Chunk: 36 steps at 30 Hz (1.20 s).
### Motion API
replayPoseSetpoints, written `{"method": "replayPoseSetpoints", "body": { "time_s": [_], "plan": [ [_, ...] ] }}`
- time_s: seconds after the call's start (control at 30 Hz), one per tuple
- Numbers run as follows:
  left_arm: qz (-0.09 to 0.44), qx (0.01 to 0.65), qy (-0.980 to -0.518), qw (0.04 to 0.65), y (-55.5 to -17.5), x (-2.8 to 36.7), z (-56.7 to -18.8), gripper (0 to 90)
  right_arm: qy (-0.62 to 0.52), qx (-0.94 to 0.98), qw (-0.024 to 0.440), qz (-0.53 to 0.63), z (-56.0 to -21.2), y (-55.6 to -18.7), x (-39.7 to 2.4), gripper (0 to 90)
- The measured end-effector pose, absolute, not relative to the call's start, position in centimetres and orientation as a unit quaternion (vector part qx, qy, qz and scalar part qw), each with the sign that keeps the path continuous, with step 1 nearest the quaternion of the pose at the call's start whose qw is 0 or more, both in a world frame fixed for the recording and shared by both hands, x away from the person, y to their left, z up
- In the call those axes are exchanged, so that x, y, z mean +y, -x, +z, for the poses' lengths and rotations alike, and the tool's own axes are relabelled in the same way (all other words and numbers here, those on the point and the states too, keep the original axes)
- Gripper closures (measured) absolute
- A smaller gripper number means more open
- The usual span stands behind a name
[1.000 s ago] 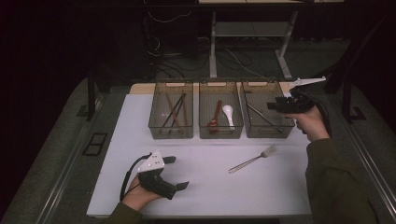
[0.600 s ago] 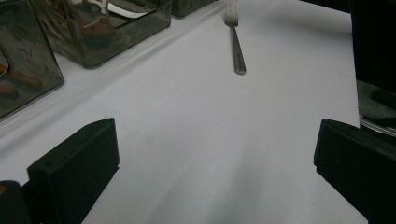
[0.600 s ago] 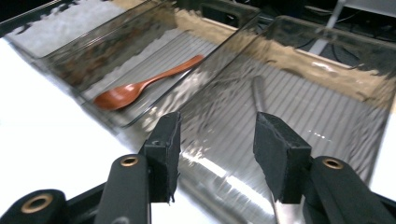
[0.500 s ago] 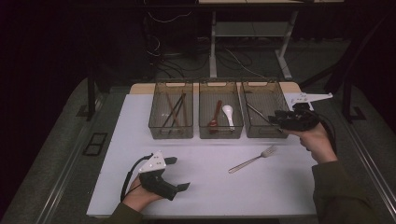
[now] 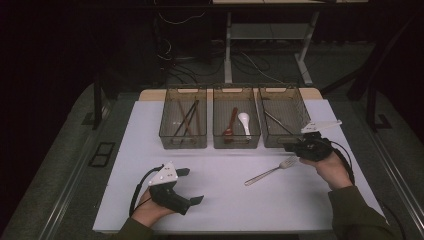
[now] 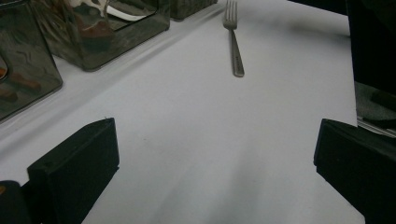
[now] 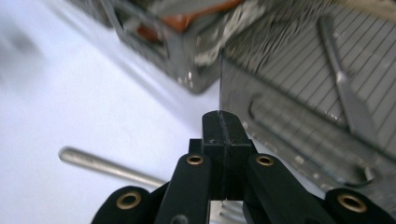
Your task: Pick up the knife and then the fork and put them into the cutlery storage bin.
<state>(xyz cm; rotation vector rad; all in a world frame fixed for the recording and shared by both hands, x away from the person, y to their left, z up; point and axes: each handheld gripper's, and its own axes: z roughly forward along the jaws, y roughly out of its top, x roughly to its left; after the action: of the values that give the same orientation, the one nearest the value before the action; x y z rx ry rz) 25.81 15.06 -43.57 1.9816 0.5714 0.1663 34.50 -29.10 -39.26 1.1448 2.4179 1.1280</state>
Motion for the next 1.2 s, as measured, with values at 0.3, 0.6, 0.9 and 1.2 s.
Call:
{"method": "replayPoseSetpoints", "body": {
  "time_s": [0.3,0.6,0.9,1.2],
  "plan": [
    [0.072,0.236,-0.825,0.509,-25.9,15.1,-43.6,0.0,-0.397,0.849,0.135,0.322,-41.8,-35.4,-28.2,89.4],
    [0.071,0.235,-0.826,0.508,-26.0,15.0,-43.6,0.0,-0.403,0.857,0.14,0.289,-42.8,-36.5,-28.1,89.4],
    [0.073,0.233,-0.826,0.508,-26.0,15.1,-43.5,0.0,-0.414,0.861,0.136,0.261,-43.5,-37.1,-28.0,89.5],
    [0.072,0.233,-0.826,0.508,-26.1,15.1,-43.5,0.0,-0.413,0.868,0.132,0.244,-43.5,-36.9,-28.2,89.5]
  ]
}}
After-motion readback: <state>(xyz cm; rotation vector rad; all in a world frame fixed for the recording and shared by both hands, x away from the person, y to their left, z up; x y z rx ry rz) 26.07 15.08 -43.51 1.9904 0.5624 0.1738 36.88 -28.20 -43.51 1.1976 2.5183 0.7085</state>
